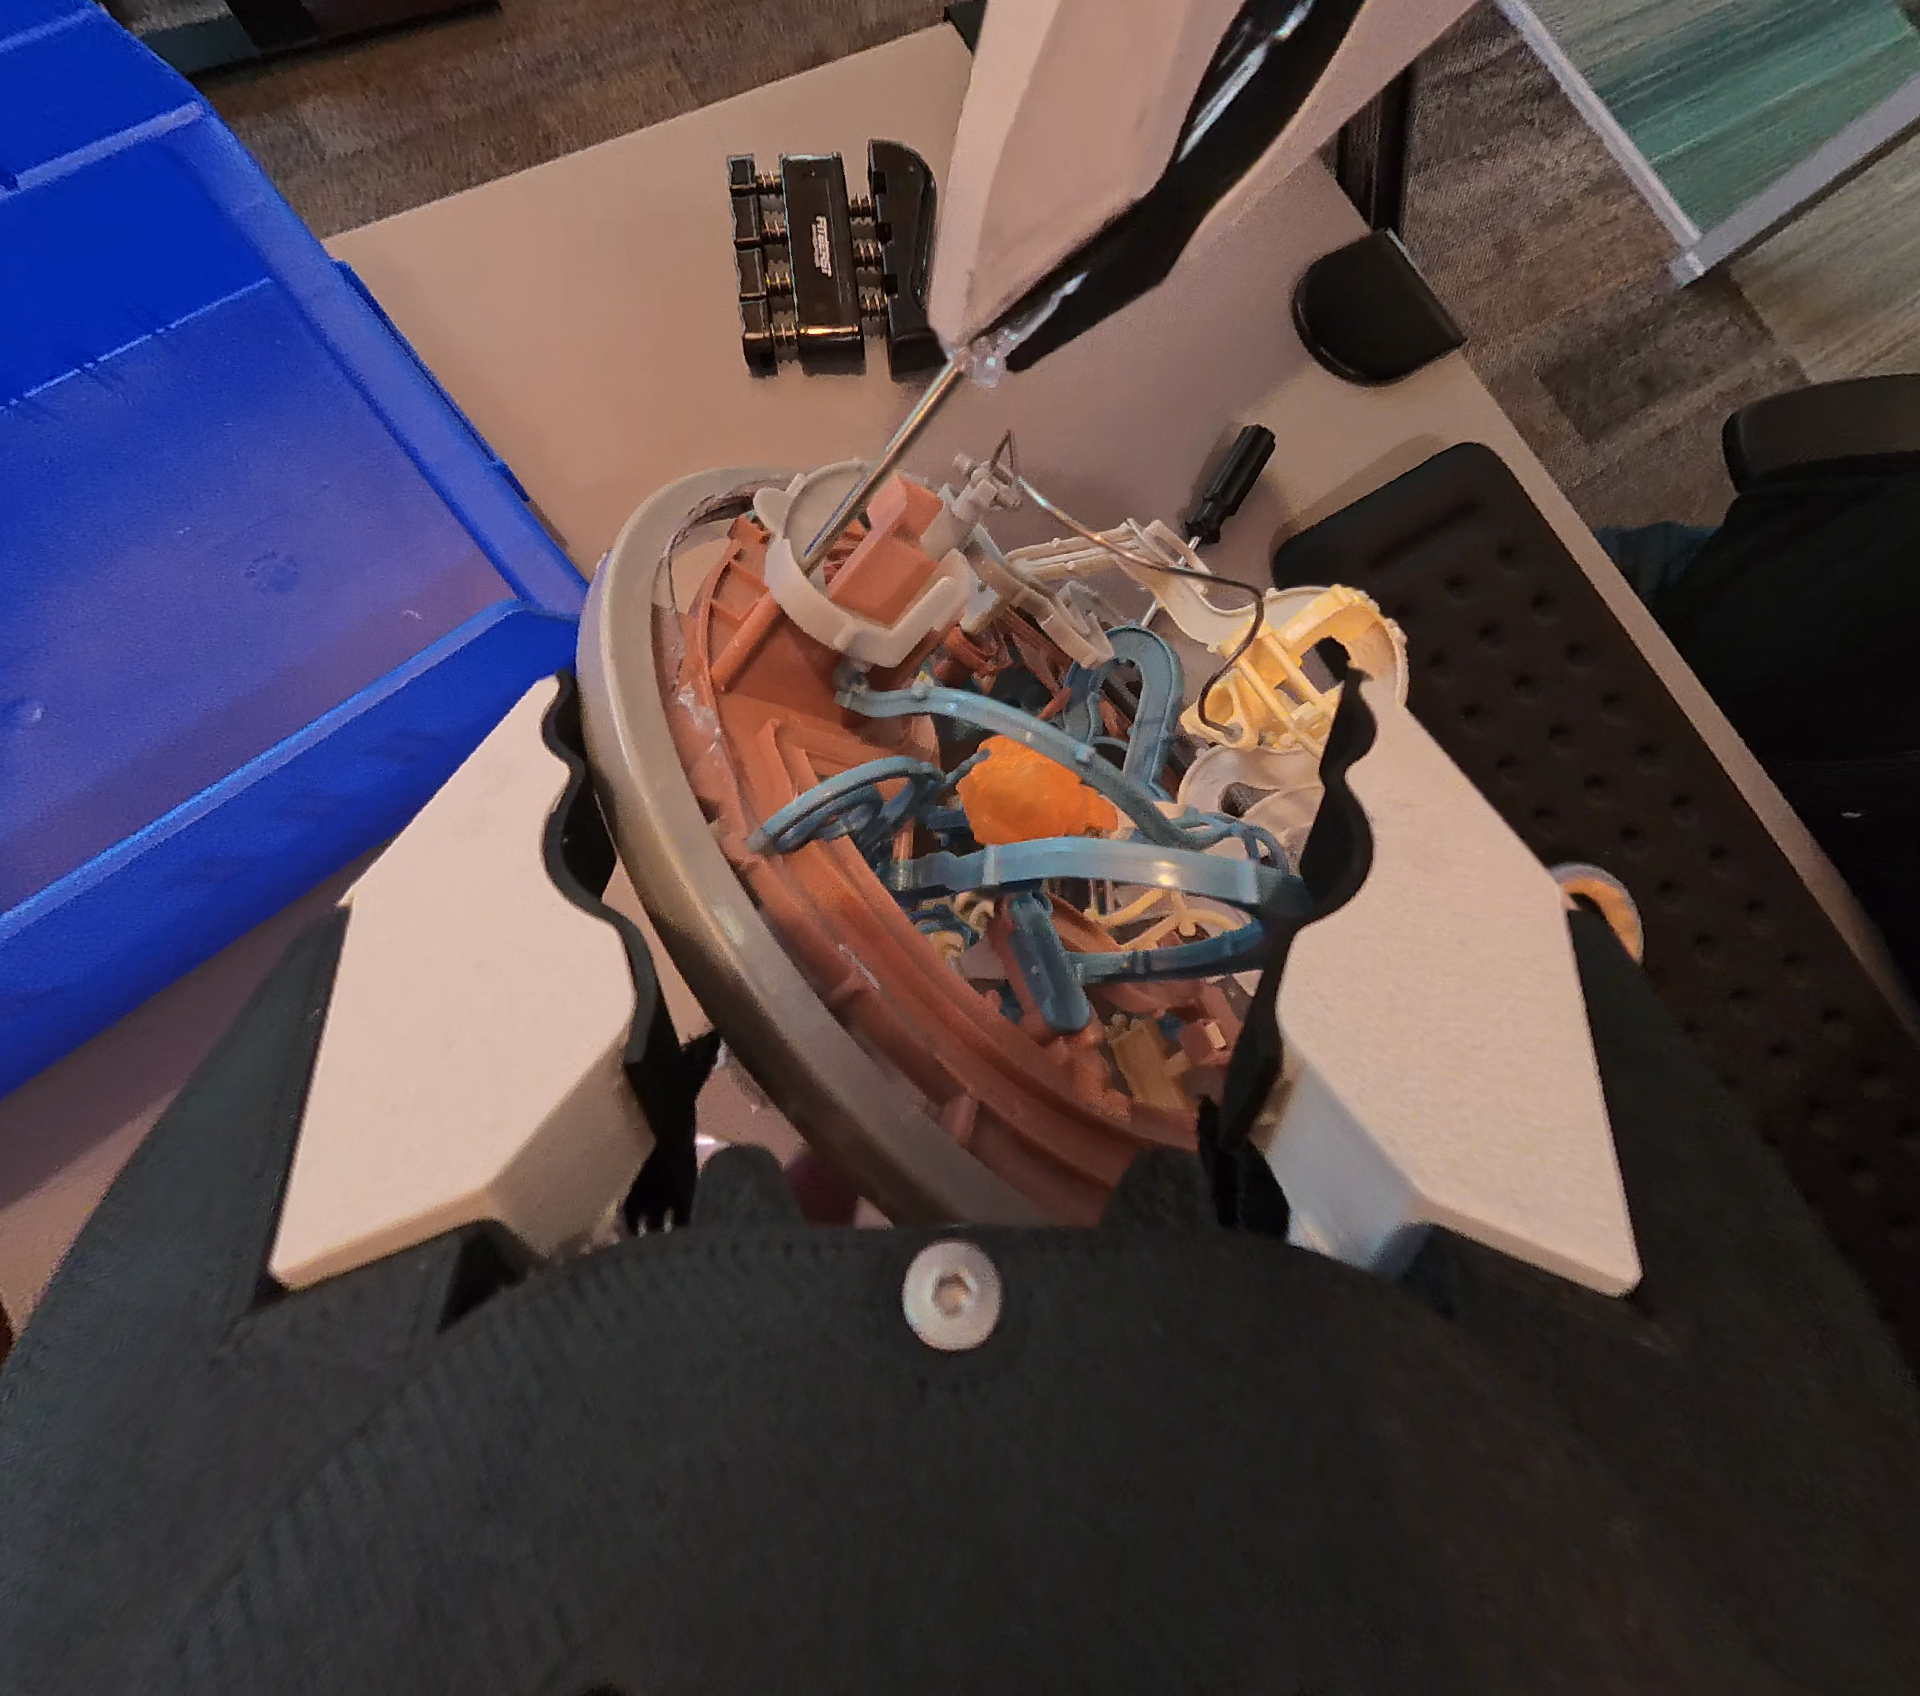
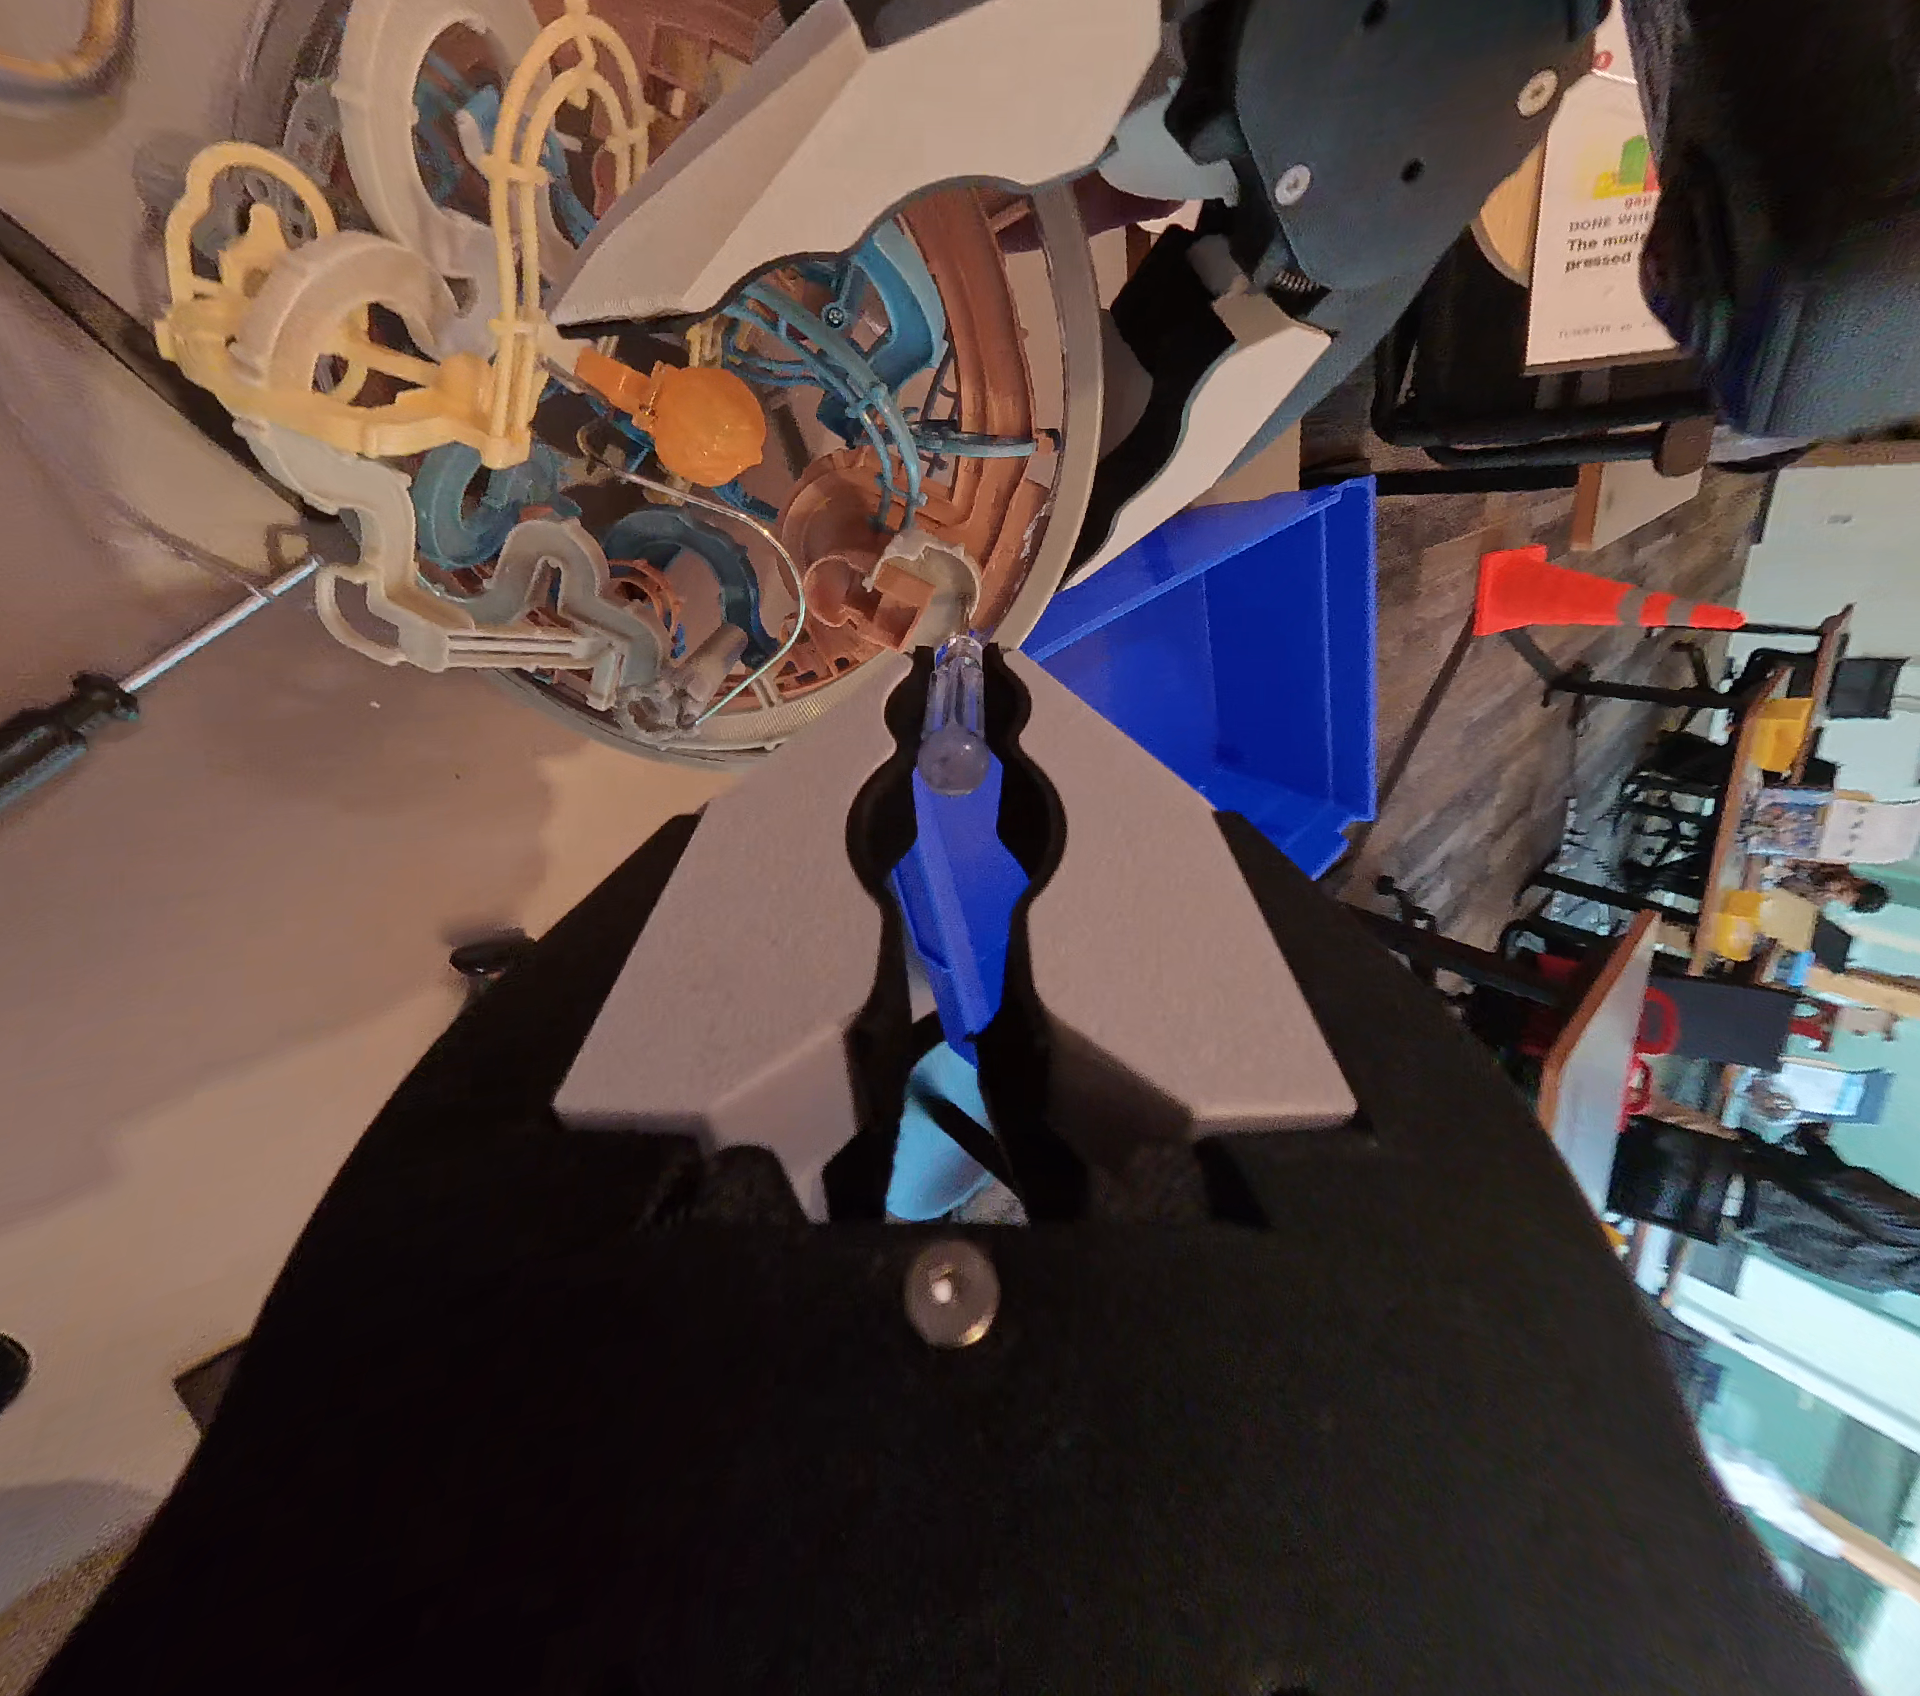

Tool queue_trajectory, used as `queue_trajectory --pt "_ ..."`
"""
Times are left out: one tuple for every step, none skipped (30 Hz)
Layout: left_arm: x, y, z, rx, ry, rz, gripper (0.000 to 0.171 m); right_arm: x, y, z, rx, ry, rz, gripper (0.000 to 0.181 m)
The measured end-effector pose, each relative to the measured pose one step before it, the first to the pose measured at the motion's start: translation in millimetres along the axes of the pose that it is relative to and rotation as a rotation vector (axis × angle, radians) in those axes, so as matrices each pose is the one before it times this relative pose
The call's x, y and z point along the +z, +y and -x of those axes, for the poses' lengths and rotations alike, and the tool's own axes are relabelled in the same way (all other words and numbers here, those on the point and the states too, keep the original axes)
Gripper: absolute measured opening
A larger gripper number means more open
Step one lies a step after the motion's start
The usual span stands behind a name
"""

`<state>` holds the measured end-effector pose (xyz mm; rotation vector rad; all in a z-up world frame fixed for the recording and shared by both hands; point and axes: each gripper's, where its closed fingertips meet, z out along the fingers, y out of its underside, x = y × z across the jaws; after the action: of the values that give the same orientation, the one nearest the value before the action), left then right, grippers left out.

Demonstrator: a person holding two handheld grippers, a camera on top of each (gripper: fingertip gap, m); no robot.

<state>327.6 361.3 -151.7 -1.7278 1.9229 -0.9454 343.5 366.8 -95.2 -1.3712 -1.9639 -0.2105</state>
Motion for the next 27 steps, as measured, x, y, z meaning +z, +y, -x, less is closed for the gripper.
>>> queue_trajectory --pt "-0.18 -1.24 -0.14 -0.0069 0.0077 -0.02311 0.135 -0.02 0.47 -0.28 0.0216 -0.0006 -0.0084 0.008" --pt "-0.76 -0.78 -0.2 -0.0026 0.0095 -0.02153 0.135 -0.03 0.29 -0.28 0.0133 0.0011 -0.0084 0.008" --pt "-1.27 -0.12 -0.06 0.0001 0.0082 -0.01499 0.134 0.3 -0.2 -0.44 0.0116 0.0012 -0.0095 0.008" --pt "-1.92 -0.23 0.11 -0.0051 0.0092 -0.01379 0.132 0.3 -0.3 -0.58 0.011 -0.0002 -0.0096 0.008" --pt "-2.28 -0.27 0.53 -0.0108 0.0081 -0.01161 0.13 0.57 -0.29 -0.73 0.0104 -0.002 -0.0093 0.008" --pt "-2.38 -0.28 0.05 -0.005 0.0077 -0.00988 0.129 0.99 -0.36 -1.13 0.0094 -0.0008 -0.0085 0.008" --pt "-2.32 -1.23 -1.36 -0.0096 0.0126 -0.01471 0.132 1.25 -0.19 -1.25 0.0084 0.0001 -0.0064 0.008" --pt "-1.87 0.19 -0.96 -0.0097 0.009 -0.004 0.134 1.24 -0.59 -1.29 0.0094 -0.0011 -0.0087 0.008" --pt "-2.07 1.51 1.47 0.0065 -0.0092 0.00396 0.131 1.21 -0.88 -1.05 0.0091 -0.0029 -0.0101 0.008" --pt "-2.5 0.29 0.8 0.0046 -0.005 -0.00221 0.13 1.33 -0.43 -1.27 0.0049 -0.0017 -0.0079 0.008" --pt "-3.33 0.04 0.09 -0.0033 0.0025 -0.00222 0.13 1.47 -0.45 -1.24 0.0058 -0.0016 -0.0092 0.008" --pt "-4.02 -0.23 1.19 0.0032 -0.005 -0.00066 0.125 1.21 -1.31 -0.93 0.0102 -0.0031 -0.013 0.008" --pt "-5.13 -2.8 1.88 0.0136 -0.0135 -0.01401 0.118 1.11 -1.11 -0.63 0.0073 -0.0032 -0.0113 0.008" --pt "-5.73 -5.48 -0.65 0.0059 0.0042 -0.02714 0.11 1.01 -0.93 -0.37 0.0042 -0.0015 -0.009 0.007" --pt "-5.99 -8.45 -0.71 0.0063 0.0044 -0.03755 0.1 1.03 -0.65 -0.46 0.0055 -0.0004 -0.007 0.008" --pt "-5.49 -9.58 1.27 0.0209 -0.0119 -0.03836 0.092 0.83 -0.7 -0.34 0.0044 0.0 -0.0077 0.008" --pt "-3.58 -7.82 0.96 0.0301 -0.0128 -0.02576 0.083 0.65 -0.76 -0.06 0.0026 -0.0011 -0.0079 0.008" --pt "-0.09 -3.76 1.52 0.0287 -0.0157 0.0038 0.076 0.64 -0.88 -0.02 0.0032 -0.0015 -0.0078 0.008" --pt "2.75 -0.82 2.9 0.0338 -0.0237 0.02252 0.069 0.68 -0.73 -0.14 0.0047 -0.0022 -0.0067 0.008" --pt "4.24 0.67 4.14 0.0294 -0.025 0.02955 0.059 0.53 -0.87 -0.15 0.0038 -0.0017 -0.0068 0.008" --pt "5.38 1.94 1.41 0.028 -0.0043 0.03342 0.048 0.75 -0.72 -0.02 0.0014 -0.0012 -0.0048 0.008" --pt "5.8 1.83 0.16 0.0312 0.003 0.02825 0.039 0.63 -0.77 -0.11 0.0008 -0.0007 -0.0046 0.008" --pt "5.07 0.45 0.28 0.0218 0.0026 0.01313 0.029 0.56 -0.93 -0.07 0.0015 -0.0004 -0.0051 0.008" --pt "4.11 0.65 -3.13 0.0062 0.025 0.0093 0.022 0.63 -0.25 -0.08 0.0 0.0004 -0.0006 0.008" --pt "2.53 0.99 -3.44 0.0035 0.0255 0.00692 0.015 0.45 1.02 0.09 -0.0023 0.0006 0.0042 0.008" --pt "0.94 -0.26 -1.75 0.0097 0.0111 -0.00461 0.01 -0.18 0.96 -0.09 0.0011 0.0004 -0.0009 0.008" --pt "0.25 -0.83 -2.0 0.0061 0.0097 -0.0101 0.007 -0.64 0.0 0.22 0.0093 -0.0022 -0.0107 0.008"
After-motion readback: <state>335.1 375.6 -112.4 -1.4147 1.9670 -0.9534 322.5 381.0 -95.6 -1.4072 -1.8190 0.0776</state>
